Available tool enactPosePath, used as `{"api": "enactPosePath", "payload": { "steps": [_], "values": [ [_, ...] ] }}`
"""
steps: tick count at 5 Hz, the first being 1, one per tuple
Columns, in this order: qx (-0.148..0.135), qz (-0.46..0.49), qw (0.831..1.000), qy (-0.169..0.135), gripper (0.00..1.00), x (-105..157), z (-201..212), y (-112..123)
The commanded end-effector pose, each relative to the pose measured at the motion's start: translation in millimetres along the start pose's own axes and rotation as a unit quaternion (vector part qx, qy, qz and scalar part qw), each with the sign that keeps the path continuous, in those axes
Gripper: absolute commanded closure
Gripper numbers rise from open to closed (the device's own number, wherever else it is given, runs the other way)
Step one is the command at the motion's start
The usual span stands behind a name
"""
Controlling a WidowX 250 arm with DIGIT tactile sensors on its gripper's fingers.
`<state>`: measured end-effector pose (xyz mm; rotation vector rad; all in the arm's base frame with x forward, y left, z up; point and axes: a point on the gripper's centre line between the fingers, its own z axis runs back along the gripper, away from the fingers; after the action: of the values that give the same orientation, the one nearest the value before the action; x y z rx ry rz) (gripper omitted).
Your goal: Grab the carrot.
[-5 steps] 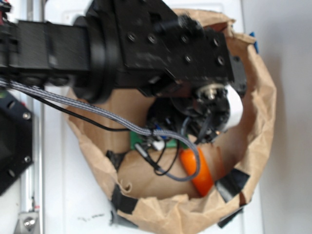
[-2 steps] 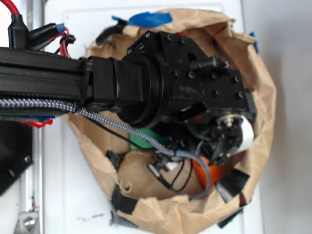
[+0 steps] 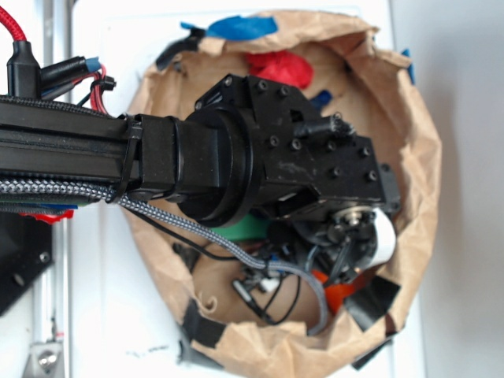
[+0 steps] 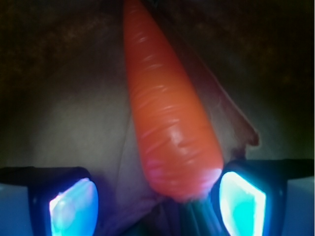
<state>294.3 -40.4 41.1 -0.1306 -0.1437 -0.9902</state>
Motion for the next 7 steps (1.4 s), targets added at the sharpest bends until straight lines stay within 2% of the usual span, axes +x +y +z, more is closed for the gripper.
{"api": "enactPosePath", "payload": {
  "steps": [1, 2, 4, 5, 7],
  "values": [
    [0.043, -0.03, 0.998, -0.034, 0.0, 21, 3, -6],
    [0.045, -0.034, 0.997, -0.059, 0.0, 22, 6, -5],
    [0.043, -0.046, 0.995, -0.075, 0.0, 33, 0, -3],
    [0.047, -0.032, 0.996, -0.067, 1.0, 33, -7, 1],
    [0.042, -0.006, 0.998, -0.053, 1.0, 17, 6, 7]
  ]
}}
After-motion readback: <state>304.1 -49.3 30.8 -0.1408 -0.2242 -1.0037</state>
